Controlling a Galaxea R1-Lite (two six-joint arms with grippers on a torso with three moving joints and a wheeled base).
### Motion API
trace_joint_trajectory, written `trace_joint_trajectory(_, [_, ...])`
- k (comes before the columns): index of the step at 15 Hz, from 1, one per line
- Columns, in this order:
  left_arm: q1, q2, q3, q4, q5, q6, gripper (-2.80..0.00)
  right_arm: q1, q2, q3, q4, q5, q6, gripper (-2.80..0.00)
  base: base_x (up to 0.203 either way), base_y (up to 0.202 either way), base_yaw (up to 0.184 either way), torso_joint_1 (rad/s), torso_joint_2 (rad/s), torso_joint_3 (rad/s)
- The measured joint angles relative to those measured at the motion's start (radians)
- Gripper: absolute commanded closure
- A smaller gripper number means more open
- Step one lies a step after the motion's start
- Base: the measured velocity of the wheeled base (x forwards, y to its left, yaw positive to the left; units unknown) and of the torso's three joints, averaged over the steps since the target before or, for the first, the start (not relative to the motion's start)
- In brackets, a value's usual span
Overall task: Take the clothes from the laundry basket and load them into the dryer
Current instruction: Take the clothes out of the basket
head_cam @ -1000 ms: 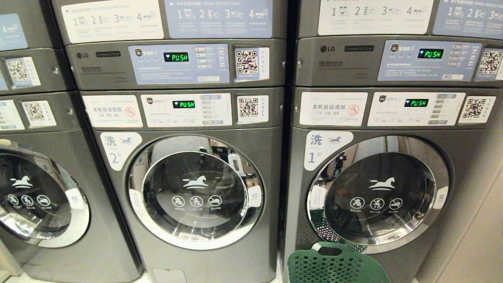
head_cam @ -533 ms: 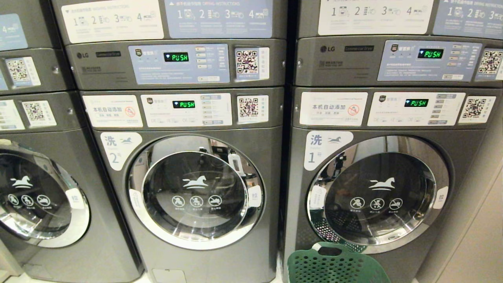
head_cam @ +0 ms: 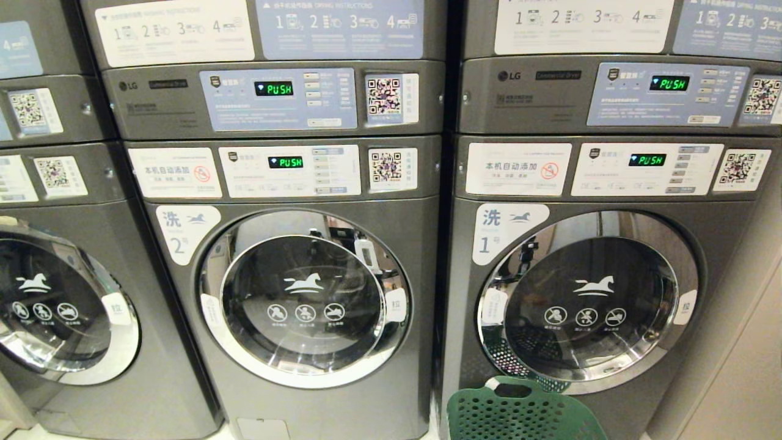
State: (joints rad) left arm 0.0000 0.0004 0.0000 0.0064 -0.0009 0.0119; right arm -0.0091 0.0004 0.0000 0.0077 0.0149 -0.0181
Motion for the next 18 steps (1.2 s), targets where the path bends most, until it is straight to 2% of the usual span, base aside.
trace_joint_trajectory(18, [0.0,0.0,0.0,0.0,0.001,-0.006,0.0,0.0,0.0,0.0,-0.001,0.004,-0.026,0.0,0.0,0.0,0.0,0.003,0.0,-0.19])
